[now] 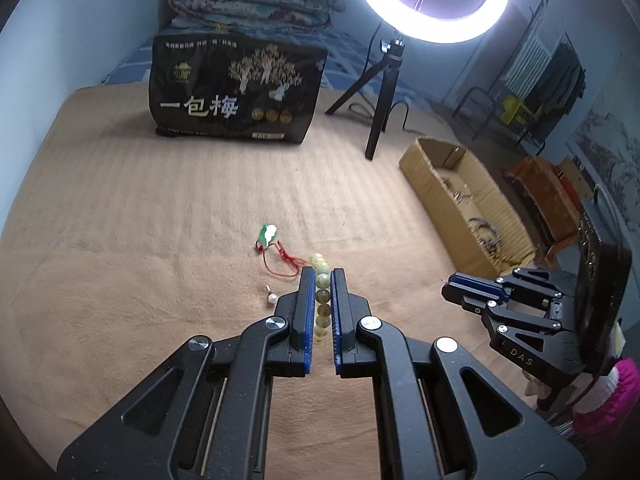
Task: Organize jewelry
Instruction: 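Carry bracelet and earring into the cardboard box and open both tools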
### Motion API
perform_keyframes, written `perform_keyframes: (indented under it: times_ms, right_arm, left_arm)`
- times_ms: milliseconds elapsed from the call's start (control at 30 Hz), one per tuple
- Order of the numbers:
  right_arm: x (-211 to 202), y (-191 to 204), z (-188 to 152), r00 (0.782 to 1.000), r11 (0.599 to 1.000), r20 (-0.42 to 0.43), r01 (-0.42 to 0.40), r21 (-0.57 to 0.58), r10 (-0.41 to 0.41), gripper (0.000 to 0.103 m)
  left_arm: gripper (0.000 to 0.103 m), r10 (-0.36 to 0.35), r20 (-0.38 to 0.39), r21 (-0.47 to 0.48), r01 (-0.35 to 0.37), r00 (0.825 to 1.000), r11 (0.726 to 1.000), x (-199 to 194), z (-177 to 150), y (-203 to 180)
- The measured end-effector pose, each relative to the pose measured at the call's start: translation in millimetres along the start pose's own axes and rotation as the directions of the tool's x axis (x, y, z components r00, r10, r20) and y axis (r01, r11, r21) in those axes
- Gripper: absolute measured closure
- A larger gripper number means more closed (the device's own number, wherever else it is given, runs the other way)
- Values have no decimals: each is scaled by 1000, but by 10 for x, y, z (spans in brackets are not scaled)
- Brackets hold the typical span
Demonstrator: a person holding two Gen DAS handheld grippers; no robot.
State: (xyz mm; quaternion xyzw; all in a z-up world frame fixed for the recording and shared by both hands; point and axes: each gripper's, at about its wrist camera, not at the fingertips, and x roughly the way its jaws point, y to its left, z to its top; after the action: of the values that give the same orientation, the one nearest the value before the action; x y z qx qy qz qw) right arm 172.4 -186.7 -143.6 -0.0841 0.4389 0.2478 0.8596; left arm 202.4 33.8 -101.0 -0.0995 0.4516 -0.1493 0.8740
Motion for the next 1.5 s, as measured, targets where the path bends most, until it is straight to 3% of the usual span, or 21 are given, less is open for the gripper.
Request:
perform_keyframes:
  times_ms: [367, 900, 1200, 1500]
  right_arm:
    - [-327, -280, 73, 996, 998, 76, 31, 47, -34, 96]
    - [-718, -1193, 61, 977, 965, 154, 110, 240, -149, 96]
    - [-728, -1542, 13, 971, 945, 143, 146, 292, -194, 96]
    - [-589, -1814, 10, 968, 932, 118, 174, 317, -221, 96]
  left_arm:
    - [98, -50, 44, 13, 50, 998, 999, -175, 91, -232]
    - [98, -164, 59, 92, 158, 985, 983, 60, 355, -995]
    - [98, -222, 51, 137, 213, 974, 967, 311, 503, -1489]
    - [98, -235, 25, 153, 229, 972, 961, 660, 591, -1821]
